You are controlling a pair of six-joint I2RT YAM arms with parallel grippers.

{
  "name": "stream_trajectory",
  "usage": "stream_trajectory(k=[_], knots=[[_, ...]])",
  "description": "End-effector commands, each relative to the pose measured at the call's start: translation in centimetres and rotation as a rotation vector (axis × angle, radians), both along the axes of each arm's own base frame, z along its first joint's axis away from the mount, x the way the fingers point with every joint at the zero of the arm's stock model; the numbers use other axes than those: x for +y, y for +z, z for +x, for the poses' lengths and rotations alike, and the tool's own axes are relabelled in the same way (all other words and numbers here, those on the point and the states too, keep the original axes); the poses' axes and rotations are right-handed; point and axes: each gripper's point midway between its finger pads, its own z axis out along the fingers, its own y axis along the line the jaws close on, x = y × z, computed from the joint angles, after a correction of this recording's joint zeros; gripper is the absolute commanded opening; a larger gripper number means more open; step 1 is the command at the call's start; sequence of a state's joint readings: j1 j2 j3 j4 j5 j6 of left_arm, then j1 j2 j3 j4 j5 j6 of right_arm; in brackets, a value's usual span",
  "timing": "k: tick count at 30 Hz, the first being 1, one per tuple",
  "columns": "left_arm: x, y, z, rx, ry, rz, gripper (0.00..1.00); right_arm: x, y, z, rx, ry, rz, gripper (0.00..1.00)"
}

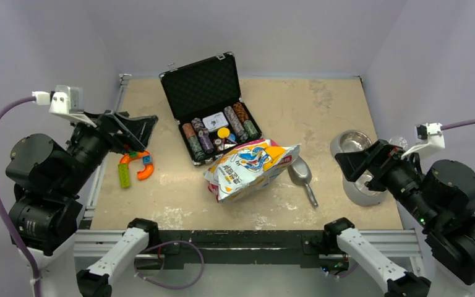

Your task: Serve the pet food

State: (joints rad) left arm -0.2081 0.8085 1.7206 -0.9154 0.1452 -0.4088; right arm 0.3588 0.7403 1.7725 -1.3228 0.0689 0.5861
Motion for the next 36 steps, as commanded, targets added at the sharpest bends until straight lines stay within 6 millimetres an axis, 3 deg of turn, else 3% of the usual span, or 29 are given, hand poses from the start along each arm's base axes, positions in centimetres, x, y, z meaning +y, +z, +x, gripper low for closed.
stream_trajectory(k=[1, 5, 10, 12, 14, 17, 19, 22, 29, 36], knots=[[-4.1, -1.9, 0.7, 0.119, -0.197, -0.112, 0.91, 0.4, -1.3, 0.4, 0.052, -0.023, 0.045, 0.99], [-9.0, -5.7, 1.2, 0.382, -0.418, -0.226, 0.90, 2.4, -2.2, 0.3, 0.094, 0.061, 0.103, 0.99], [-14.6, -8.9, 0.4, 0.538, -0.613, -0.103, 0.97, 4.0, -4.7, 0.8, 0.166, 0.114, 0.140, 0.99], [-16.5, -9.3, -0.3, 0.546, -0.671, -0.054, 0.97, 4.7, -5.0, 0.9, 0.175, 0.136, 0.163, 0.99], [-18.3, -10.0, -1.0, 0.541, -0.724, 0.010, 0.91, 5.2, -5.2, 1.1, 0.186, 0.156, 0.181, 0.99], [-21.2, -12.3, -2.2, 0.579, -0.819, 0.140, 0.66, 5.4, -5.6, 1.2, 0.205, 0.154, 0.195, 0.99], [-22.5, -14.3, -2.6, 0.641, -0.852, 0.231, 0.56, 5.5, -6.3, 1.1, 0.220, 0.146, 0.209, 0.99], [-23.8, -15.9, -2.7, 0.659, -0.866, 0.330, 0.55, 5.9, -7.5, 0.9, 0.252, 0.149, 0.242, 0.97], [-28.0, -17.8, -1.3, 0.685, -0.936, 0.365, 0.53, 9.9, -11.9, 0.2, 0.385, 0.304, 0.430, 0.84], [-31.6, -18.6, -0.7, 0.698, -0.997, 0.350, 0.37, 9.8, -13.0, -0.1, 0.418, 0.297, 0.417, 0.81]])
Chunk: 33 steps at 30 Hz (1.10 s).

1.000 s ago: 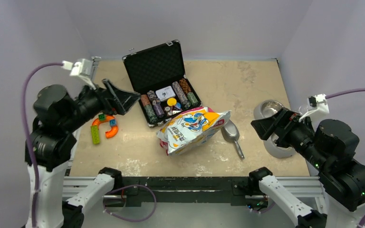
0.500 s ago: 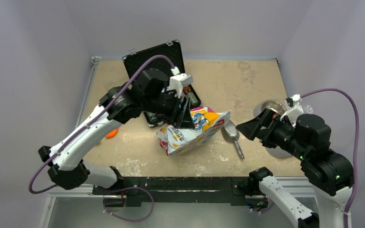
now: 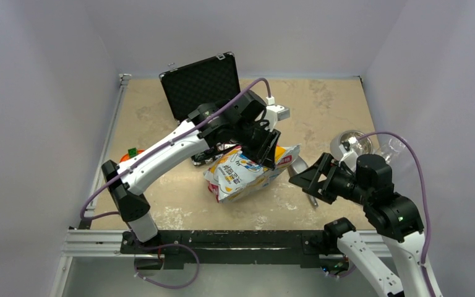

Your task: Serve the pet food

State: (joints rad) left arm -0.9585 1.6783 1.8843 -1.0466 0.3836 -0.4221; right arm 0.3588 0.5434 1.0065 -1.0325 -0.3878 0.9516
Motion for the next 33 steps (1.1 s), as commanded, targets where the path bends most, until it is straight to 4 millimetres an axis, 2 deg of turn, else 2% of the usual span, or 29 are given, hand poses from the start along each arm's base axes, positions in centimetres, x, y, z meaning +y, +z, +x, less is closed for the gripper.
stream_trajectory(k=[1, 7, 9, 14, 17, 19, 23, 27, 30, 33], knots=[[-2.1, 1.8, 0.3, -0.040, -0.068, -0.073, 0.36, 0.3, 2.2, 0.1, -0.074, 0.013, 0.043, 0.81], [-1.7, 0.3, 0.5, -0.036, -0.079, -0.005, 0.25, 0.5, 1.6, 0.0, -0.051, 0.006, 0.065, 0.80], [-1.7, 0.1, 0.7, -0.053, -0.084, -0.006, 0.17, 0.7, 1.3, 0.3, -0.047, 0.009, 0.069, 0.79], [-1.4, -1.0, 1.1, -0.062, -0.094, 0.042, 0.00, 1.7, 0.1, 1.8, 0.045, 0.005, 0.082, 0.68], [-1.2, -0.8, 1.1, -0.070, -0.083, 0.040, 0.00, 2.7, 0.5, 2.7, 0.072, 0.013, 0.126, 0.57], [-1.5, -0.6, 0.9, -0.063, -0.092, 0.020, 0.00, 3.0, 1.0, 3.7, 0.063, 0.000, 0.137, 0.56], [-1.9, -1.2, 0.5, -0.023, -0.101, 0.014, 0.00, 3.4, 0.6, 5.6, 0.098, -0.051, 0.134, 0.53], [-1.9, -1.2, 0.6, -0.005, -0.062, 0.017, 0.00, 4.6, 0.6, 6.4, 0.145, -0.047, 0.142, 0.48], [-1.9, -0.7, 0.6, 0.002, -0.043, 0.003, 0.00, 4.9, -0.1, 6.7, 0.163, -0.059, 0.114, 0.47], [-2.0, -0.8, 0.3, 0.017, -0.039, -0.007, 0.00, 5.0, -1.6, 7.1, 0.200, -0.081, 0.081, 0.46]])
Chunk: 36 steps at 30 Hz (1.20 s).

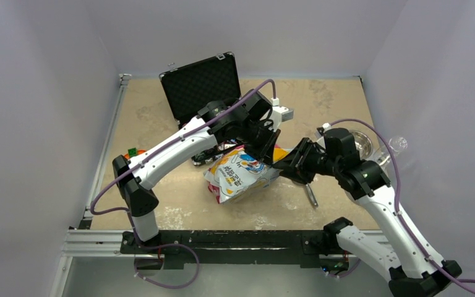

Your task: Serve the pet food

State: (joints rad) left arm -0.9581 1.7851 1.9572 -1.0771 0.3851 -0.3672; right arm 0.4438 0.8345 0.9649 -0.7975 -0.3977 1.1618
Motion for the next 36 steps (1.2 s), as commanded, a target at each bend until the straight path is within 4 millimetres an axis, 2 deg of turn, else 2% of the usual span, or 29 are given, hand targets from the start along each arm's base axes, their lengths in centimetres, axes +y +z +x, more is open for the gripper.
stream_trajectory(k=[1, 4, 6, 9, 19, 21, 26, 28, 31, 33, 36], knots=[[-0.6, 1.3, -1.0, 0.030, 0.000, -0.063, 0.00, 0.2, 0.0, 1.5, -0.006, -0.063, -0.015, 0.43], [-0.9, 1.6, -1.3, 0.050, -0.006, -0.082, 0.00, 0.0, -1.1, 1.3, 0.024, -0.072, -0.059, 0.30], [-1.0, 1.6, -1.1, 0.043, 0.002, -0.079, 0.00, -0.4, -1.5, 1.0, 0.035, -0.086, -0.090, 0.15], [-0.8, 1.7, -0.9, 0.030, 0.012, -0.069, 0.00, -1.1, -1.8, 0.6, 0.031, -0.104, -0.138, 0.00], [-1.1, 1.1, -0.6, 0.036, 0.014, -0.053, 0.00, -1.8, -1.7, 0.4, -0.012, -0.092, -0.222, 0.00], [-0.9, 0.4, -0.6, 0.043, 0.015, -0.025, 0.05, -1.2, -1.1, 0.7, -0.054, -0.075, -0.189, 0.00], [-0.9, -0.9, -0.5, 0.059, 0.024, 0.005, 0.26, -0.4, 0.6, 1.1, -0.128, -0.071, -0.131, 0.00], [-0.9, -1.3, -0.4, 0.054, 0.015, 0.018, 0.29, -0.4, 1.0, 1.3, -0.144, -0.062, -0.147, 0.00], [-0.4, -2.5, 0.1, 0.036, 0.014, 0.069, 0.28, -0.3, 0.8, 1.6, -0.141, -0.063, -0.154, 0.00], [-0.1, -2.7, 0.4, 0.006, 0.009, 0.098, 0.24, 0.0, 0.4, 1.5, -0.121, -0.066, -0.146, 0.00], [0.1, -2.3, 1.2, -0.046, 0.007, 0.117, 0.05, 0.2, 0.3, 1.4, -0.121, -0.061, -0.148, 0.00]])
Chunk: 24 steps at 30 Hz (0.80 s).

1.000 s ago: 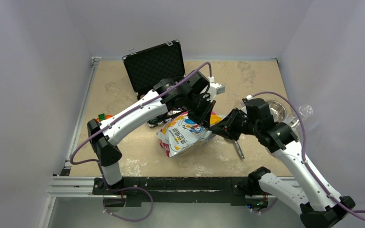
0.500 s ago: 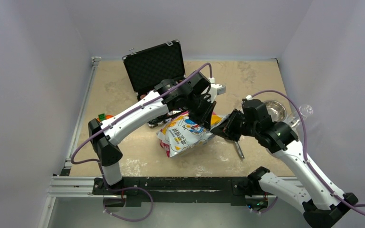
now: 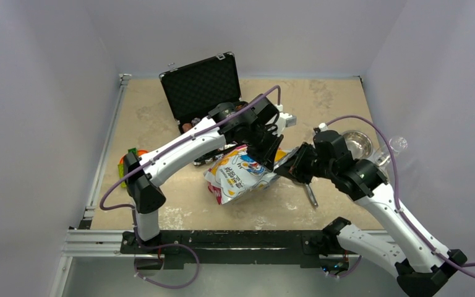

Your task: Serve the pet food

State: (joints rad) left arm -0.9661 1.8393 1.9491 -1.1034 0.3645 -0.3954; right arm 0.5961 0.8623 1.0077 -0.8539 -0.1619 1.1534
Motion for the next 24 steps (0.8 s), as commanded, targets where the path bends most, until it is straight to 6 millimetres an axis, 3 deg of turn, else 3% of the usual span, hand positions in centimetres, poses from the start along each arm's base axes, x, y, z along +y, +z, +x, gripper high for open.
stream_trajectory(k=[1, 8, 12, 17, 19, 21, 24], knots=[[0.2, 1.0, 1.3, -0.106, -0.021, 0.030, 0.00, 0.2, 1.5, 1.5, -0.077, -0.032, -0.001, 0.00], [-2.1, 6.3, -0.8, -0.024, 0.002, -0.223, 0.00, 1.2, 0.9, 2.0, -0.079, 0.016, -0.011, 0.00], [-2.3, 8.1, -0.9, -0.035, 0.020, -0.282, 0.00, 0.9, 1.1, 2.0, -0.069, 0.020, -0.051, 0.12], [-1.8, 7.1, -0.9, -0.035, 0.014, -0.241, 0.00, 1.3, 1.7, 2.9, -0.096, 0.022, -0.052, 0.17], [-1.5, 6.8, -1.0, -0.026, 0.030, -0.228, 0.00, 1.5, 1.0, 2.8, -0.057, 0.012, -0.043, 0.12], [-1.2, 6.9, -0.6, -0.053, 0.056, -0.225, 0.00, 1.3, 0.2, 2.4, -0.021, 0.012, -0.069, 0.00], [-0.4, 6.8, 0.2, -0.112, 0.071, -0.188, 0.00, 0.1, 0.2, 1.9, -0.019, 0.017, -0.138, 0.00]])
